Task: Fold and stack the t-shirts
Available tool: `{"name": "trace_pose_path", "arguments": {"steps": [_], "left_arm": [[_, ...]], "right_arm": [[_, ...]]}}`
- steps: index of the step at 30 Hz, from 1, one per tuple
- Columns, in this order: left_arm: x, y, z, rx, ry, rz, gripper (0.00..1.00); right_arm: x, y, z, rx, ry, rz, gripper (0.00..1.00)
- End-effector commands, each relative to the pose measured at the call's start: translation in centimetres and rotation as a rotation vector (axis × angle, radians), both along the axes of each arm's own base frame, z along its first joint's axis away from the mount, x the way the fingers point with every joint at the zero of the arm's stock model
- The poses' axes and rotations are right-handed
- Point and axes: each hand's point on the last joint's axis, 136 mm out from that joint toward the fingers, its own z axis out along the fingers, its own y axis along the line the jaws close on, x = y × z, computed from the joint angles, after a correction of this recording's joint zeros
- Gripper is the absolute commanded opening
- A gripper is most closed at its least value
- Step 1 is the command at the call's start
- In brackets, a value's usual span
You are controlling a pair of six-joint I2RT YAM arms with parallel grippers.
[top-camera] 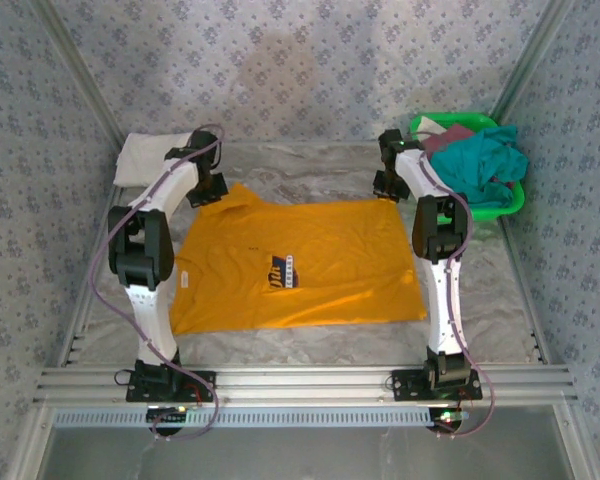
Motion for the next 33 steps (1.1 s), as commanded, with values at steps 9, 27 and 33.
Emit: {"name": "trace_pose_path", "arguments": {"steps": [9, 27, 33], "left_arm": [[7.6, 1.1, 1.6, 0.092, -0.088, -0.084, 0.00], [16.4, -0.2, 8.4, -0.068, -0.415, -0.155, 0.00], [14.8, 0.4, 10.2, -0.009, -0.392, -0.157, 0.00]], "right_arm": [[1.9, -1.0, 1.1, 0.028, -0.067, -0.085, 0.00], [6.1, -1.1, 5.0, 0.179, -0.265, -0.220, 0.00], [6.2, -1.1, 7.9, 0.171, -0.379, -0.196, 0.00]]}}
